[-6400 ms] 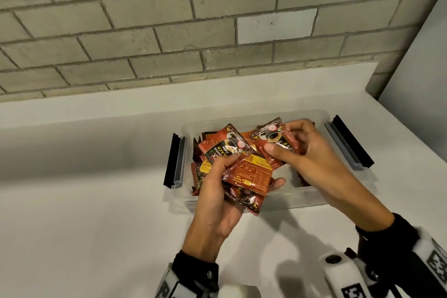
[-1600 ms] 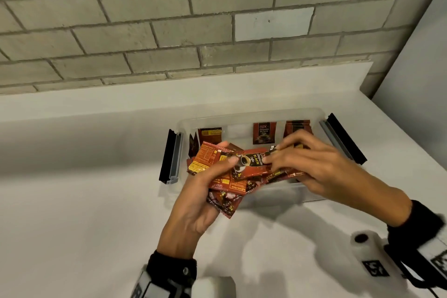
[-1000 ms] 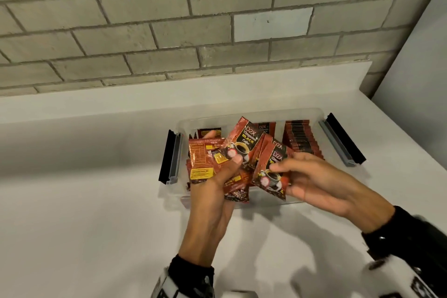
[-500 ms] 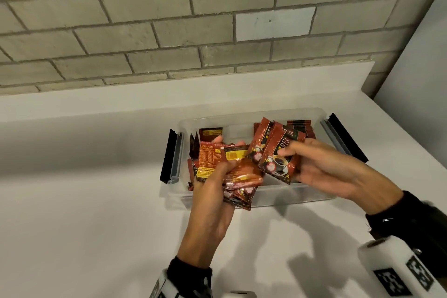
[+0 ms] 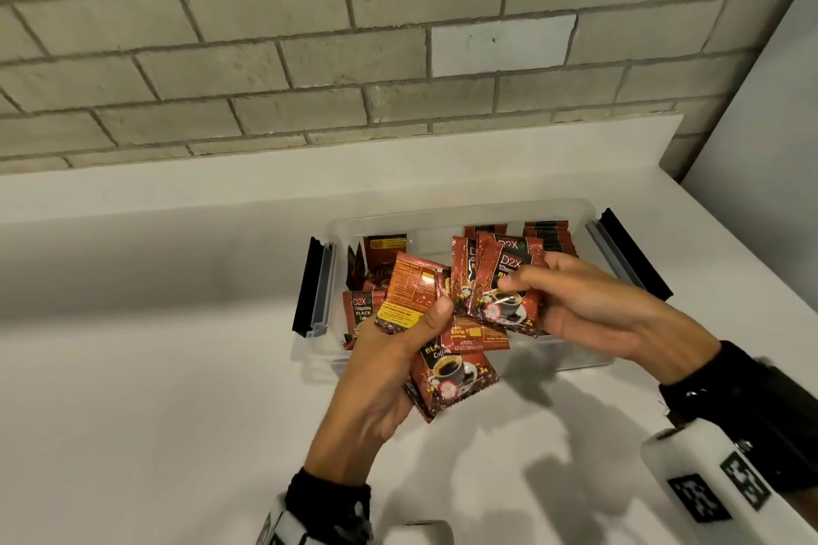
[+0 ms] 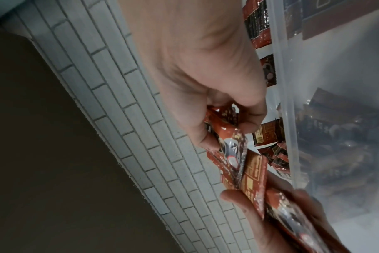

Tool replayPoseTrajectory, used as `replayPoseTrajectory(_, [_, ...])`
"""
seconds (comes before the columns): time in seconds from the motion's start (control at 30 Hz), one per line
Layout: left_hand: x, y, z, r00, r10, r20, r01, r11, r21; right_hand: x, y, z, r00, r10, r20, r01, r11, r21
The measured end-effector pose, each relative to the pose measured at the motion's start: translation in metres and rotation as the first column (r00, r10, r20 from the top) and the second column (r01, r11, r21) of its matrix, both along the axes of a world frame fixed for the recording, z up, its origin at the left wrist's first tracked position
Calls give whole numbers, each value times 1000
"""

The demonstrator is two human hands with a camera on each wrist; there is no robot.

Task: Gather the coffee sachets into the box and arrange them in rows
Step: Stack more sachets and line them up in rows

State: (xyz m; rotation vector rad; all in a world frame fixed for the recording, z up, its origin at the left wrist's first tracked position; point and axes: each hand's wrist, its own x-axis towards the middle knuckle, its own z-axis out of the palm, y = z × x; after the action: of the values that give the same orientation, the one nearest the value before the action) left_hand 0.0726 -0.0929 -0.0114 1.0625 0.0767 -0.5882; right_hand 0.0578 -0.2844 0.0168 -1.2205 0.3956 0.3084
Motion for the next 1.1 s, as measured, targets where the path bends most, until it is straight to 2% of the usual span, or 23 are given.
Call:
replayPoseTrajectory(0.17, [0, 3, 1, 996, -87, -12, 87, 995, 41, 4, 0, -6, 1000, 20, 4, -20, 1000, -3])
replayPoseTrajectory(0.27, [-1, 4, 4, 989, -142, -35, 142, 990, 12, 4, 3, -4, 996, -21, 83, 24, 999, -37])
replayPoseTrajectory(0.33, [-1, 6, 5, 981, -176, -79, 171, 983, -60, 0, 5, -1, 964, -63, 257, 92, 990, -104])
replayPoseTrajectory(0.4, [1, 6, 8, 975, -146, -167, 119, 979, -164, -8, 4, 4, 854, 17, 519, 160, 942, -295])
replayPoseTrajectory(0.47, [4, 7, 9, 966, -110, -233, 58, 974, -221, -18, 4, 7, 673, 280, 685, 191, 828, -527])
replayPoseTrajectory(0.5, [5, 8, 9, 965, -108, -240, 49, 970, -240, -23, 3, 7, 545, 468, 696, 220, 721, -657])
replayPoseTrajectory(0.57, [6, 8, 14, 965, -134, -226, 68, 958, -278, -26, 2, 2, 327, 790, 518, 343, 412, -844])
replayPoseTrajectory(0.6, [5, 9, 17, 965, -152, -216, 85, 953, -290, -26, 2, -1, 272, 867, 416, 398, 292, -869])
replayPoseTrajectory(0.63, [5, 9, 18, 965, -169, -201, 107, 952, -287, -26, 1, -2, 259, 896, 360, 429, 227, -874])
replayPoseTrajectory(0.67, [4, 9, 19, 966, -185, -183, 131, 953, -273, -26, -1, -3, 256, 906, 336, 451, 196, -871])
replayPoseTrajectory(0.8, [5, 6, 13, 977, -140, -158, 111, 978, -179, -27, -6, -6, 256, 924, 285, 504, 124, -855])
replayPoseTrajectory(0.87, [4, 4, 11, 983, -108, -151, 79, 980, -185, -27, -8, -5, 282, 905, 318, 477, 156, -865])
replayPoseTrajectory(0.97, [8, 7, 10, 986, -15, -169, -20, 979, -205, -32, -13, 0, 339, 811, 477, 369, 352, -860])
replayPoseTrajectory(1.0, [10, 8, 10, 985, 21, -170, -58, 975, -215, -35, -13, 2, 395, 738, 546, 314, 450, -836])
replayPoseTrajectory(1.07, [14, 10, 9, 986, 73, -152, -108, 966, -233, -42, -10, 9, 594, 490, 639, 176, 695, -697])
replayPoseTrajectory(1.1, [15, 10, 9, 986, 94, -137, -124, 965, -230, -45, -9, 13, 691, 366, 624, 115, 796, -594])
